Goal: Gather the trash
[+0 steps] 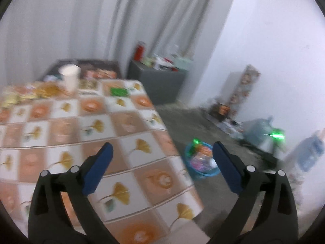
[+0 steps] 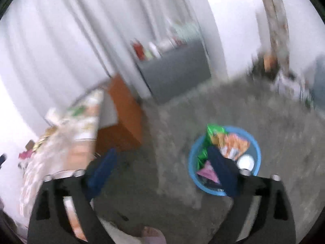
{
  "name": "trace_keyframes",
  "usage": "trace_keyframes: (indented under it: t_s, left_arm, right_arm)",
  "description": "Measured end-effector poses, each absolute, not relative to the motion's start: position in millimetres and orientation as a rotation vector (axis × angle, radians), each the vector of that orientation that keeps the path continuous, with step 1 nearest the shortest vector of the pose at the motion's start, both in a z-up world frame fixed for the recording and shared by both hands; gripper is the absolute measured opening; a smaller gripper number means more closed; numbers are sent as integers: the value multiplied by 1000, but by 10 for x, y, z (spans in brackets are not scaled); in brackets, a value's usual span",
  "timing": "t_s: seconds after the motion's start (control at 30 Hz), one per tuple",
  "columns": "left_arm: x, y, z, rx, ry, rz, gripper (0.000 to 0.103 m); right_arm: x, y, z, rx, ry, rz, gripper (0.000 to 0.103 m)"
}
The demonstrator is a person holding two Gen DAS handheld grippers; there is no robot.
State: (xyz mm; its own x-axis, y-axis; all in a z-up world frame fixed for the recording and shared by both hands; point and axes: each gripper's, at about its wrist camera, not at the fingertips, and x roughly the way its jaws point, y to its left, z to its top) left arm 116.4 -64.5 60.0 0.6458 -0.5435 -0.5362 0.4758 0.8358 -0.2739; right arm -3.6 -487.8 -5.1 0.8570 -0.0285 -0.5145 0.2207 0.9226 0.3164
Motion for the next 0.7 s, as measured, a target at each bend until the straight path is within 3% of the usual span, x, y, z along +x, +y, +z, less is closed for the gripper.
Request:
trace_keyframes:
  t_s: [0.17, 0.3, 0.53, 0.7]
  left_arm:
    - [773, -554, 629, -46, 621, -471, 94]
    - [521, -545, 425, -26, 677, -366, 94]
    - [311, -559, -88, 6, 832, -186, 94]
    - [224, -556, -140, 23, 851, -162, 94]
  right_arm:
    - [-722, -4145, 476, 300, 428, -145, 97]
    - [-975, -3646, 564, 261, 447, -184, 97]
    - [-857, -2848, 233, 26, 703, -278, 97]
    - [-790, -2785, 97, 101, 787, -232, 97]
